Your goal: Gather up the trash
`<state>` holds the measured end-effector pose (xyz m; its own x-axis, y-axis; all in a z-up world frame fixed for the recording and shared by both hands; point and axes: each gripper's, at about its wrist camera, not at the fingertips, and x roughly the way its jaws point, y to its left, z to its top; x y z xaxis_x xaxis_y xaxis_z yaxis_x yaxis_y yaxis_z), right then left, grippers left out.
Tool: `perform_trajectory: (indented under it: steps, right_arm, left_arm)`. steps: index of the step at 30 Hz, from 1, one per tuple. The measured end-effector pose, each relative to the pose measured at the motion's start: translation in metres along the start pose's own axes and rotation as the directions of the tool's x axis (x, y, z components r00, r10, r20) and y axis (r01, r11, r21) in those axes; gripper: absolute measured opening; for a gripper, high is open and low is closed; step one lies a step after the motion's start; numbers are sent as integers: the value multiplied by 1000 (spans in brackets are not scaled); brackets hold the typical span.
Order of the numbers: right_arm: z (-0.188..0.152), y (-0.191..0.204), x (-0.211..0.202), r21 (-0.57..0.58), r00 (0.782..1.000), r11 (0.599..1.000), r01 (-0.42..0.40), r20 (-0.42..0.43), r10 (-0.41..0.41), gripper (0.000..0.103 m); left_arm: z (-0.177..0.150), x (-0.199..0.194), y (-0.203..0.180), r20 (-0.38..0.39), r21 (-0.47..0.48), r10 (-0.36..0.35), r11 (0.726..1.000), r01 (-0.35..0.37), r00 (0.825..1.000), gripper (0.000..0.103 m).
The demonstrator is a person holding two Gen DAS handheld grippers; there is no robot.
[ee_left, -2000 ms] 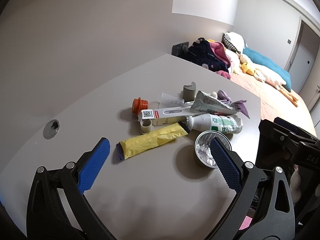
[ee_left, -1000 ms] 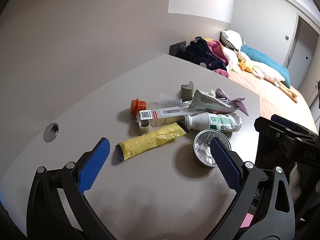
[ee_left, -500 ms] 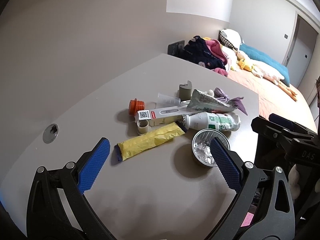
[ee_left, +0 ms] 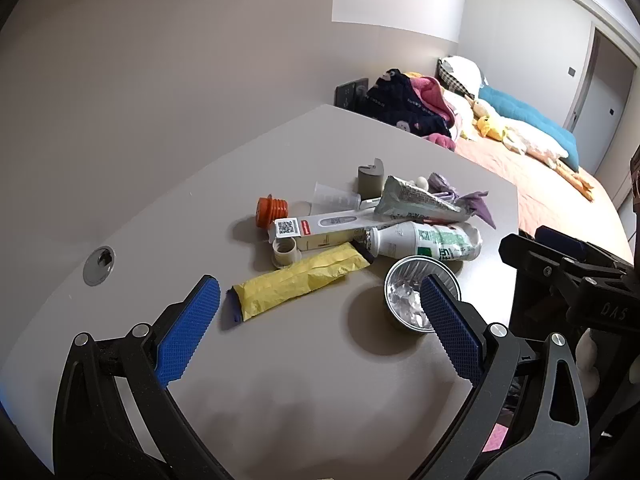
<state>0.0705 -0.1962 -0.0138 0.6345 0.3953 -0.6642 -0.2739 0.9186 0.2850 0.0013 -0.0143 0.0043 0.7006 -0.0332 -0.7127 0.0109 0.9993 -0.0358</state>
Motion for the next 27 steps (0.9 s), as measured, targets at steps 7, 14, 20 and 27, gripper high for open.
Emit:
perform_trajectory:
  steps: [7,14,20,27]
  right_arm:
    - [-3,-7,8,33,999,999,-17,-31,18,100]
    - [-10,-10,22,48,996,999,-16,-84,20,100]
    - [-18,-5,40,43,989,999,-15,-148,21,79]
    - [-26,-8,63,79,978,997,8,-207,9,71]
  left_arm:
    - [-4,7,3,10,9,-2,1000,2,1000,97]
    - [-5,24,14,-21,2,-12,1000,12,1000,93]
    - [-4,40,20,-50,35,-29,999,31,998,83]
    - [0,65,32,-85,66,-52,996,58,995,81]
